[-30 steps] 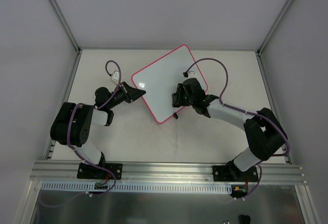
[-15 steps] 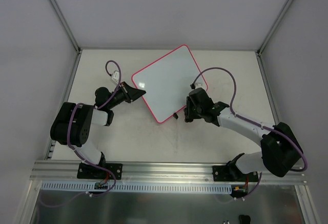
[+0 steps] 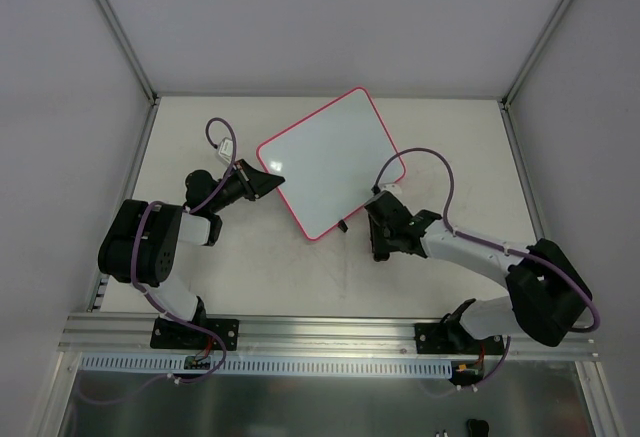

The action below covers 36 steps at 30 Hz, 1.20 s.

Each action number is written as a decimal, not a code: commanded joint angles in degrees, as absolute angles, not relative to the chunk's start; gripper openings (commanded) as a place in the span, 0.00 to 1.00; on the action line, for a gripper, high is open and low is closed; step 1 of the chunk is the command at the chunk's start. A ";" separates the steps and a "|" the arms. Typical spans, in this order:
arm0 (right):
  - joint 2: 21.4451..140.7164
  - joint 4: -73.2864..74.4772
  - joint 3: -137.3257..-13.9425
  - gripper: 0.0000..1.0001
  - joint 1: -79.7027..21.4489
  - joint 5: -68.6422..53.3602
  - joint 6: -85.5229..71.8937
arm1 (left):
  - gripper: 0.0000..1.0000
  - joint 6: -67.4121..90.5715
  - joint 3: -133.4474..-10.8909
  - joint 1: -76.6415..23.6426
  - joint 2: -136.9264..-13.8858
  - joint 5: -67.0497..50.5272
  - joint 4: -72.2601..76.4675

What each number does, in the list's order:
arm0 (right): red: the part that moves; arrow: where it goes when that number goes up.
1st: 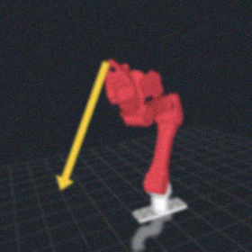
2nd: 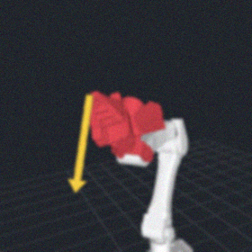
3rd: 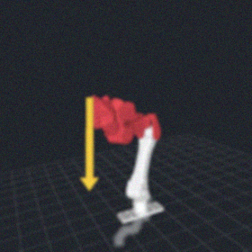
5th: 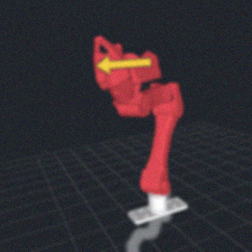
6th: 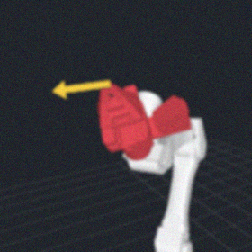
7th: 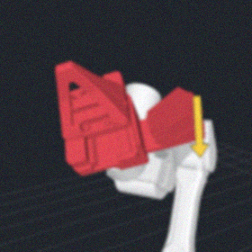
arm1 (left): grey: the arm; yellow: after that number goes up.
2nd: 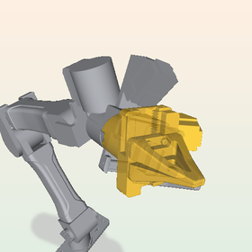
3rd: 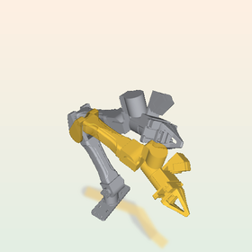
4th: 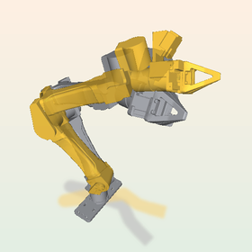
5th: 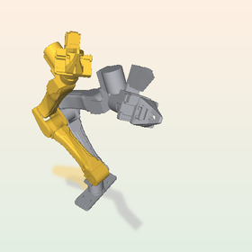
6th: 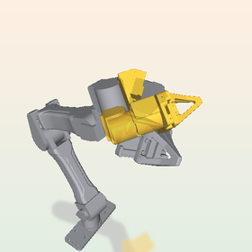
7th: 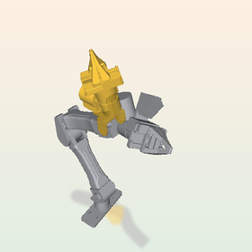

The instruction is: Erase the whiteboard

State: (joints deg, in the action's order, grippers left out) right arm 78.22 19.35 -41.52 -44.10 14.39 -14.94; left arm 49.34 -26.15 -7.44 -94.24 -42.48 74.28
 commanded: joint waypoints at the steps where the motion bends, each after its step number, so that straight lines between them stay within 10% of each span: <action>1: 78.84 20.21 -43.42 0.17 -45.26 17.58 -15.47 | 0.04 47.99 -26.28 -7.29 -91.76 -43.16 91.93; 7: 80.86 20.13 -44.56 0.35 -45.79 17.93 -15.47 | 0.09 47.81 -26.19 -7.29 -91.41 -42.98 91.50; 14: 79.63 19.51 -44.47 0.85 -46.23 18.45 -14.59 | 0.13 47.72 -26.10 -7.21 -91.14 -42.98 91.32; 36: 69.62 17.58 -44.56 0.89 -45.35 17.32 -10.38 | 0.71 47.02 -23.65 -6.07 -90.35 -40.78 91.32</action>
